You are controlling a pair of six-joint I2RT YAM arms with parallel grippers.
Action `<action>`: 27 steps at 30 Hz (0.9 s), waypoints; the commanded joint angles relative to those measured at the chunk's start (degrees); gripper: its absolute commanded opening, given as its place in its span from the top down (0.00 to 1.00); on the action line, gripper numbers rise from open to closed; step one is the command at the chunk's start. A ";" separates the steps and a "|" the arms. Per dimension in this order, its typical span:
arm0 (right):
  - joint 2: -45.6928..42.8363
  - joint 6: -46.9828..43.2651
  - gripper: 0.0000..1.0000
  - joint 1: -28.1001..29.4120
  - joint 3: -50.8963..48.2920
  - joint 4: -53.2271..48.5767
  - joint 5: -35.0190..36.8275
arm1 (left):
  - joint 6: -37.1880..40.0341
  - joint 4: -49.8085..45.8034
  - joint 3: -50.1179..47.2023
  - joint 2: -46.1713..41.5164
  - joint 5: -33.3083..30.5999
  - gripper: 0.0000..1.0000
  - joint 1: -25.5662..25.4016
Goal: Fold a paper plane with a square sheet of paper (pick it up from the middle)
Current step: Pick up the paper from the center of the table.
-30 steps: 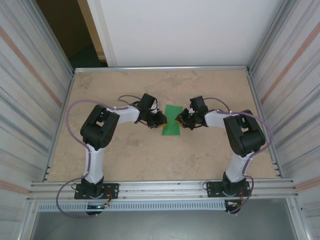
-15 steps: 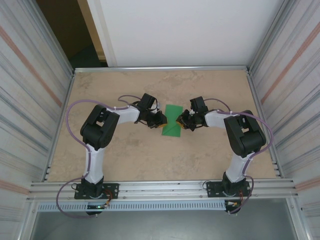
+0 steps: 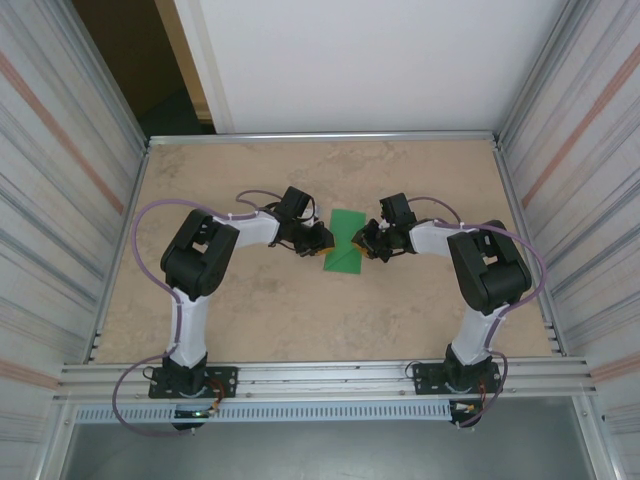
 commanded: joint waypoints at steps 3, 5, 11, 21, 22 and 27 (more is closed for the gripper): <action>1.26 -0.74 0.78 -0.09 1.32 -0.74 -0.32 | -0.51 -4.00 -1.85 0.23 -1.61 0.82 0.52; 1.58 -0.83 0.78 0.03 1.46 -0.60 -0.44 | -0.46 -4.00 -1.91 0.13 -1.68 0.82 0.47; 1.89 -1.09 0.83 0.00 1.34 0.77 -1.01 | -0.44 -3.93 -1.92 0.20 -1.54 0.82 0.50; 1.32 -1.56 0.86 -0.04 1.28 0.79 -0.82 | -0.42 -3.91 -2.00 0.26 -1.60 0.82 0.50; 1.46 -1.62 0.88 -0.02 1.28 0.95 -0.88 | -0.43 -3.87 -1.97 0.21 -1.60 0.82 0.43; 1.93 -1.71 0.89 0.15 1.14 2.50 -1.58 | -0.44 -3.94 -1.83 0.15 -1.42 0.82 0.50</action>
